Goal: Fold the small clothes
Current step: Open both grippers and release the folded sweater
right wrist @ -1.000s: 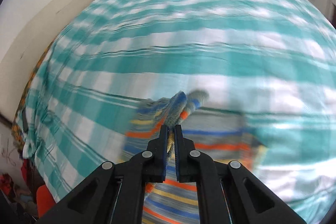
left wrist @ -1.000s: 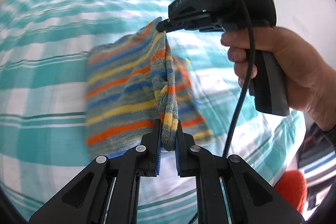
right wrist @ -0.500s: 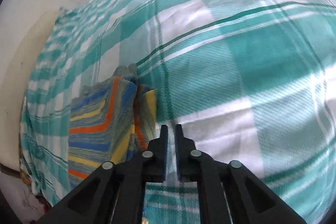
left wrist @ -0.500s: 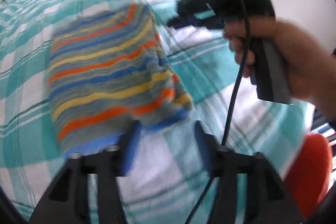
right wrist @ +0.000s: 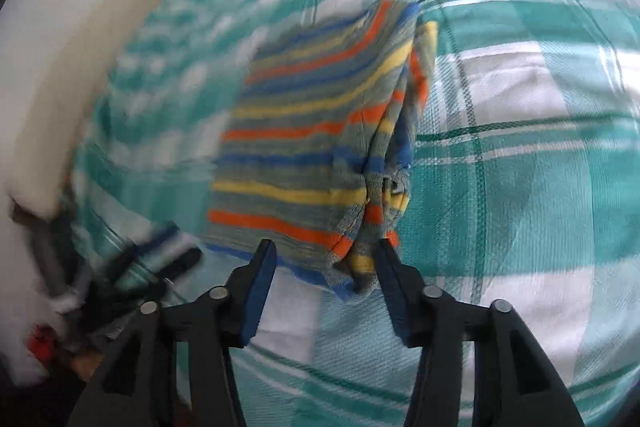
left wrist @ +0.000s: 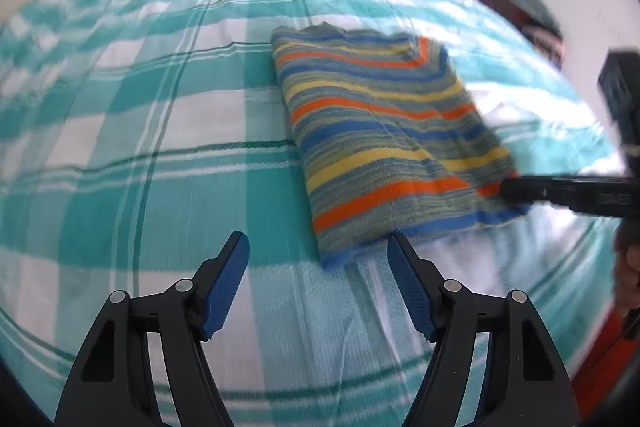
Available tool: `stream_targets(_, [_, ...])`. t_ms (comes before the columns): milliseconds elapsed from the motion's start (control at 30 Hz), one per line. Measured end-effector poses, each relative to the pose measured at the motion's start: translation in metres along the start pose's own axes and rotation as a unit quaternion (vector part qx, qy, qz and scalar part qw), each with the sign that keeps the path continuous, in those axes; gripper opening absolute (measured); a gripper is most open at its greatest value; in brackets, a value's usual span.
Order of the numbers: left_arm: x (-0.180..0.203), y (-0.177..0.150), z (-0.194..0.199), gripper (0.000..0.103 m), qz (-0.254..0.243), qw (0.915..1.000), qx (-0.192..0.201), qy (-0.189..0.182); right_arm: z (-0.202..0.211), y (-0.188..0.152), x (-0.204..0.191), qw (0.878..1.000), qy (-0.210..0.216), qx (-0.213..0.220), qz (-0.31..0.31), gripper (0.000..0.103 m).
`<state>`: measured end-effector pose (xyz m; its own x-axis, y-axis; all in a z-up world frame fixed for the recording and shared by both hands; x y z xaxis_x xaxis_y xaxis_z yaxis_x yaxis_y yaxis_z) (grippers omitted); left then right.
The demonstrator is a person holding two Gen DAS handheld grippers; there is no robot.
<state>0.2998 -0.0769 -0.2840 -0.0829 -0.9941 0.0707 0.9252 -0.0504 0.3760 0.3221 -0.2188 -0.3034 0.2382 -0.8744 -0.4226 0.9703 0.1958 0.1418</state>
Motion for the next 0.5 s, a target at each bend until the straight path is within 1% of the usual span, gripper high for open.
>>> stream_targets(33, [-0.002,-0.001,-0.003,0.061,-0.001,1.0000,-0.009,-0.003,-0.003,0.002,0.003,0.999,-0.035,-0.003,0.007,0.004])
stream_targets(67, [-0.001,-0.003,-0.008,0.048,-0.001,0.9996,-0.025,-0.010,0.000,0.004,0.007,0.999,-0.034,0.002,0.003,0.004])
stream_targets(100, [-0.001,-0.008,-0.014,0.041,0.000,0.9988,-0.045,-0.018,0.004,0.005,0.015,1.000,-0.026,0.009,-0.010,0.004])
stream_targets(133, [-0.003,-0.013,-0.018,0.040,-0.001,0.9983,-0.055,-0.019,0.004,0.005,0.023,0.999,-0.027,0.011,-0.022,0.004])
stream_targets(167, [-0.004,-0.018,-0.018,0.040,-0.008,0.9983,-0.057,-0.010,-0.004,0.002,0.034,0.999,-0.027,-0.001,-0.034,0.004])
stream_targets(200, [-0.007,-0.022,-0.015,0.040,-0.014,0.9983,-0.057,-0.002,-0.012,-0.001,0.042,0.999,-0.025,-0.017,-0.045,0.005])
stream_targets(233, [-0.008,-0.024,-0.011,0.040,-0.017,0.9982,-0.057,0.000,-0.018,-0.003,0.049,0.998,-0.024,-0.023,-0.056,0.005])
stream_targets(267, [-0.010,-0.028,-0.002,0.043,-0.017,0.9984,-0.054,-0.004,-0.017,-0.003,0.052,0.998,-0.014,-0.020,-0.060,0.006])
stream_targets(300, [-0.010,-0.029,0.006,0.048,-0.015,0.9987,-0.048,-0.008,-0.013,-0.002,0.053,0.998,-0.001,-0.016,-0.061,0.017])
stream_targets(333, [-0.012,-0.027,0.017,0.051,-0.010,0.9993,-0.034,-0.011,-0.006,-0.001,0.054,0.998,0.003,-0.013,-0.062,0.033])
stream_targets(367, [-0.014,-0.021,0.029,0.056,-0.004,0.9998,-0.014,-0.011,0.003,0.000,0.056,0.998,0.004,-0.005,-0.065,0.041])
stream_targets(400, [-0.014,-0.013,0.033,0.056,-0.001,1.0000,0.001,-0.008,0.015,0.003,0.061,0.998,-0.001,0.012,-0.067,0.045])
stream_targets(433, [-0.013,-0.002,0.038,0.056,0.003,0.9998,0.018,-0.003,0.030,0.009,0.063,0.997,-0.014,0.033,-0.065,0.045])
stream_targets(467, [-0.011,0.006,0.039,0.055,0.004,0.9997,0.026,-0.001,0.040,0.016,0.062,0.997,-0.023,0.046,-0.058,0.045])
stream_targets(500, [-0.003,0.020,0.037,0.054,0.001,0.9995,0.033,0.000,0.050,0.031,0.058,0.997,-0.029,0.059,-0.040,0.045])
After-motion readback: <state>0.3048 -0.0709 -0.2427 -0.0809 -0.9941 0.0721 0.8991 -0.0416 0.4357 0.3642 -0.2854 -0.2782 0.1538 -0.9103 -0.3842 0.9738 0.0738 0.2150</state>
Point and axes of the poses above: each gripper's, at about its wrist camera, not at the fingertips, and z roughly against the way its jaws point, x to its right, y to its top, the point moved 7 cm from there along -z, roughly the way its jaws point, and after that the axes turned 10 degrees about -x, right-handed, at the moved point
